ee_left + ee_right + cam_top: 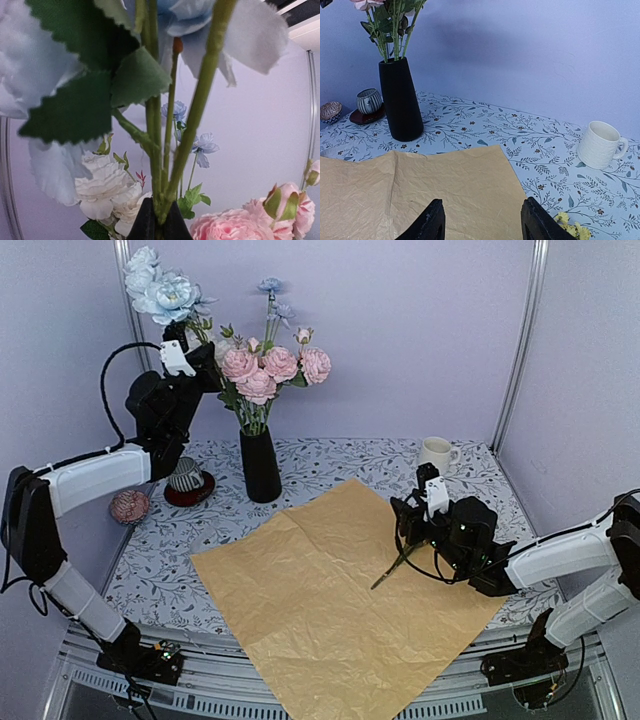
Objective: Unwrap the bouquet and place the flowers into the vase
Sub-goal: Place the fake flower in the vase.
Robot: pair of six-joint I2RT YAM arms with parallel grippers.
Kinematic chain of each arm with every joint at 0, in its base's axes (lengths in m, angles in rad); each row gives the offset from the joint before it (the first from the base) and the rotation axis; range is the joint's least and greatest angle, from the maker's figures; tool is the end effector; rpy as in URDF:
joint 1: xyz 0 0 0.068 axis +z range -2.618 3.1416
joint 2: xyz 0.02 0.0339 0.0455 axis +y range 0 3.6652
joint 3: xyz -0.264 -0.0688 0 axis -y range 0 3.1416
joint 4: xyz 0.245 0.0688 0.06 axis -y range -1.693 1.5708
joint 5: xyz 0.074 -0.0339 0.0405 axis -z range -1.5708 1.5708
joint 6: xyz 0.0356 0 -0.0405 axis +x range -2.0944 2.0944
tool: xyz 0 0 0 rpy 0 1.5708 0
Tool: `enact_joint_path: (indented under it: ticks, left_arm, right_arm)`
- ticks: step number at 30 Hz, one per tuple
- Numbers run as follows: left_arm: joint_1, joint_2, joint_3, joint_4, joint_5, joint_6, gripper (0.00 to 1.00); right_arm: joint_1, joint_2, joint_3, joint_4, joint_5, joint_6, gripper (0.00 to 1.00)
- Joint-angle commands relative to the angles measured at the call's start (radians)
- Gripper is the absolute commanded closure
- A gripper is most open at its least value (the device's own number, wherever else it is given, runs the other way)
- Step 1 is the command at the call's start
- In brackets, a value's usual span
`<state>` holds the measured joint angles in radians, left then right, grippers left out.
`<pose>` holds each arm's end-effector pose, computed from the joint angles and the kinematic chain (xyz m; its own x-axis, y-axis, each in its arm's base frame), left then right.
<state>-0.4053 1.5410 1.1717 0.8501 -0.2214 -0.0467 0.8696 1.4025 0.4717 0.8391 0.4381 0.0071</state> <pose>0.3327 -0.1342 0.3952 0.4149 -0.2276 -0.8809 0.2254 0.9637 -0.1428 0.1896 0.2011 0.2034 -0.0621 -0.0635 -0.9960 -0.4190 0.9075 -0.0318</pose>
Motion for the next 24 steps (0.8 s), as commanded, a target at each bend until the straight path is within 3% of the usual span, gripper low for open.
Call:
enact_joint_path:
  ticks: [1,24]
  left_arm:
    - [0.014,0.026,0.024,0.036,0.061,-0.032,1.0]
    - [0.013,0.207,-0.044,-0.098,0.077,-0.134,1.0]
  right_arm:
    - [-0.001,0.016,0.007,0.023,-0.007,-0.03,0.46]
    - [-0.001,0.038,0.033,-0.012,-0.004,-0.021,0.45]
